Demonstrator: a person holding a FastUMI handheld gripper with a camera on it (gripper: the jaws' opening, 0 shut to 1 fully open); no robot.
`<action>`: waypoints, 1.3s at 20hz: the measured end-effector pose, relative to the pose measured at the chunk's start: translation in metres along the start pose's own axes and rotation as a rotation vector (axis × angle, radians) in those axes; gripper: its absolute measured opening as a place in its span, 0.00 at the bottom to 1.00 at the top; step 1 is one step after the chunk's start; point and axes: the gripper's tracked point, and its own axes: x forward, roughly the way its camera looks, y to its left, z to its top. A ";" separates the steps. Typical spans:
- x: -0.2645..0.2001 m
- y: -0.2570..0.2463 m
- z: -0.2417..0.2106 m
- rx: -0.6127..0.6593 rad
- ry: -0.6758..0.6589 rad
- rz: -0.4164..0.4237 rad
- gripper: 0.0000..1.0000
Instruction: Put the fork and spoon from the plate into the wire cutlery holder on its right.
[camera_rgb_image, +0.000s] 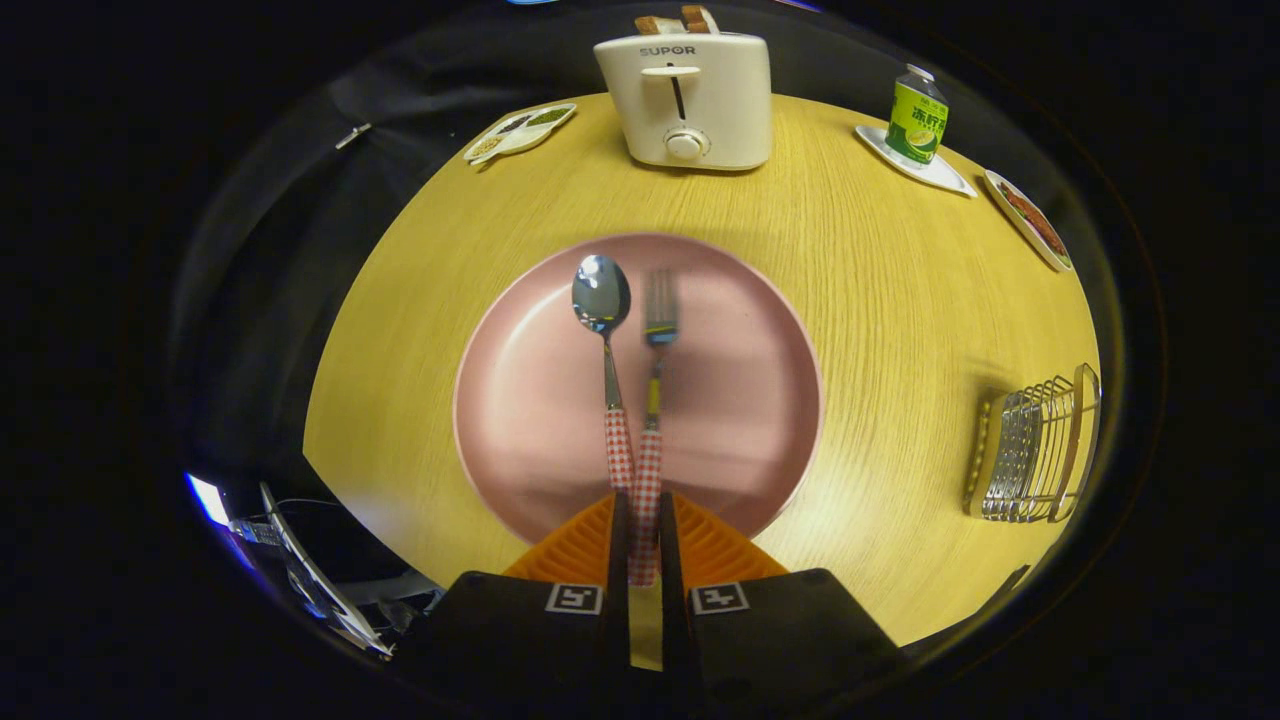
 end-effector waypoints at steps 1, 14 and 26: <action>-0.005 0.002 0.003 0.003 0.005 0.017 0.14; -0.065 -0.011 0.013 0.030 -0.064 0.101 0.09; -0.173 -0.127 -0.026 0.007 -0.032 0.033 0.09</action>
